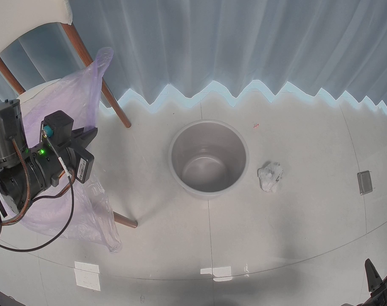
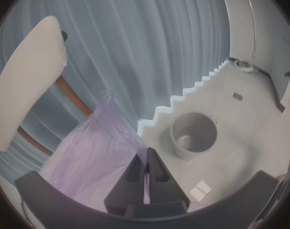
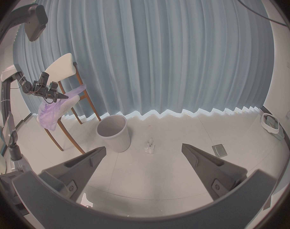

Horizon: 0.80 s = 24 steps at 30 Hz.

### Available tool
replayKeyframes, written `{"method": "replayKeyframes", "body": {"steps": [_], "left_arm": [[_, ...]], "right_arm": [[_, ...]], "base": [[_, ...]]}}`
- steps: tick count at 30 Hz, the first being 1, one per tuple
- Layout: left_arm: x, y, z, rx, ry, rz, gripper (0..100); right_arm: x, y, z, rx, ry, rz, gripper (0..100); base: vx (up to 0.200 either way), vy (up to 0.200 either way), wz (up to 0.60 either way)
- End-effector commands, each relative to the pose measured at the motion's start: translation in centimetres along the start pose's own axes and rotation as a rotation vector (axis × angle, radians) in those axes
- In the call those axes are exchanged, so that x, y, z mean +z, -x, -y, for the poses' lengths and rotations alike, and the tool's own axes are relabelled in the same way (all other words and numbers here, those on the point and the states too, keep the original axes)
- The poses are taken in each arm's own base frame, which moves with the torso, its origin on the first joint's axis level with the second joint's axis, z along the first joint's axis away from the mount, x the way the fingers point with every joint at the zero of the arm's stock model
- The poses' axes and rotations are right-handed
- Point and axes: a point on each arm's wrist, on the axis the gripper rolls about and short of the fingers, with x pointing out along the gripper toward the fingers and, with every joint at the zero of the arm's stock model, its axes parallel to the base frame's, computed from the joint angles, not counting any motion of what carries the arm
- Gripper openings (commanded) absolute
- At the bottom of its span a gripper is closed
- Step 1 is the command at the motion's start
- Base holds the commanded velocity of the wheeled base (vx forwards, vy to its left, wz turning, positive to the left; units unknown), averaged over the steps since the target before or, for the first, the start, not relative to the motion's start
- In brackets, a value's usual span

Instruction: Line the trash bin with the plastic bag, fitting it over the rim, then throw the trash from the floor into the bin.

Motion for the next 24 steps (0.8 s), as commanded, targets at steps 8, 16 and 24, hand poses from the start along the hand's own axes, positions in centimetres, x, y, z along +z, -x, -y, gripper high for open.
{"method": "replayKeyframes", "body": {"steps": [8,16,24], "left_arm": [[0.9,3.3,-0.7,-0.171,0.291,0.093,0],[1.8,7.1,-1.6,-0.389,0.497,0.171,0],[3.6,8.9,-1.0,-0.543,0.627,0.241,0]], "right_arm": [[-0.5,0.0,0.0,0.000,0.000,0.000,100],[-0.5,0.0,0.0,0.000,0.000,0.000,100],[-0.5,0.0,0.0,0.000,0.000,0.000,100]], "base": [[0.000,0.000,0.00],[0.000,0.000,0.00],[0.000,0.000,0.00]]}}
